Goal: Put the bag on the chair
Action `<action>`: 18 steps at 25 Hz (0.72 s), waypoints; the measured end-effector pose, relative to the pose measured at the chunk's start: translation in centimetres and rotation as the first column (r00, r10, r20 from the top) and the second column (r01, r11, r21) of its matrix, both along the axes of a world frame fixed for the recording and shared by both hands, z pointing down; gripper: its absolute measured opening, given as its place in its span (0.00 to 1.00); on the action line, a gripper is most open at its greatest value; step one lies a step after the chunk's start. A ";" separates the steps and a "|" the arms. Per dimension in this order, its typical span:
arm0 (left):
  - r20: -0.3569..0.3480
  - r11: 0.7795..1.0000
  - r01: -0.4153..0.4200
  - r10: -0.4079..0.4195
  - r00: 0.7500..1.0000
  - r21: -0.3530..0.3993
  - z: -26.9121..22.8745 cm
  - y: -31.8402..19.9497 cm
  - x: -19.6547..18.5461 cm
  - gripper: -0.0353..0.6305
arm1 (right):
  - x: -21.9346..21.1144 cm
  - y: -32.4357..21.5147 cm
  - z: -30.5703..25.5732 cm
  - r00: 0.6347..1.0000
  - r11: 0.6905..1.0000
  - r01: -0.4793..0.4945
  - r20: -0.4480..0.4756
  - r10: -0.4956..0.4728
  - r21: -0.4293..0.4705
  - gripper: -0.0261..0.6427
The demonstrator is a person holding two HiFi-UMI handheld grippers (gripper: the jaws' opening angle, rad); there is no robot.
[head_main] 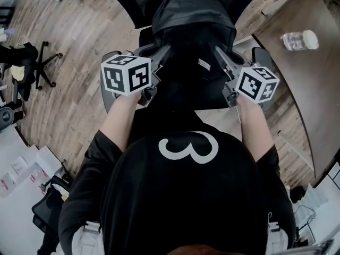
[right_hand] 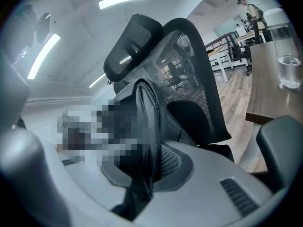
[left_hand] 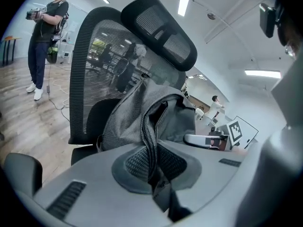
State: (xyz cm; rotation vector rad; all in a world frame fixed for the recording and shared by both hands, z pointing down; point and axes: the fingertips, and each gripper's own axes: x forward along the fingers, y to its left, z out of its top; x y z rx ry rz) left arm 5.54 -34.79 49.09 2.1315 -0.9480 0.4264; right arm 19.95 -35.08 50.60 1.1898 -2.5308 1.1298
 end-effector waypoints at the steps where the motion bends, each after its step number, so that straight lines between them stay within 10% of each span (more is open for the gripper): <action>1: 0.002 1.000 0.002 -0.002 1.000 -0.001 0.6 0.0 -0.1 0.10 | 0.0 0.0 0.6 1.000 1.000 -0.002 -0.005 0.002 -0.004 0.12; 18: -0.025 0.999 -0.038 0.039 0.999 0.017 2.9 -1.8 -1.1 0.10 | -1.1 -2.1 3.0 0.998 1.000 -0.023 -0.066 0.023 -0.005 0.12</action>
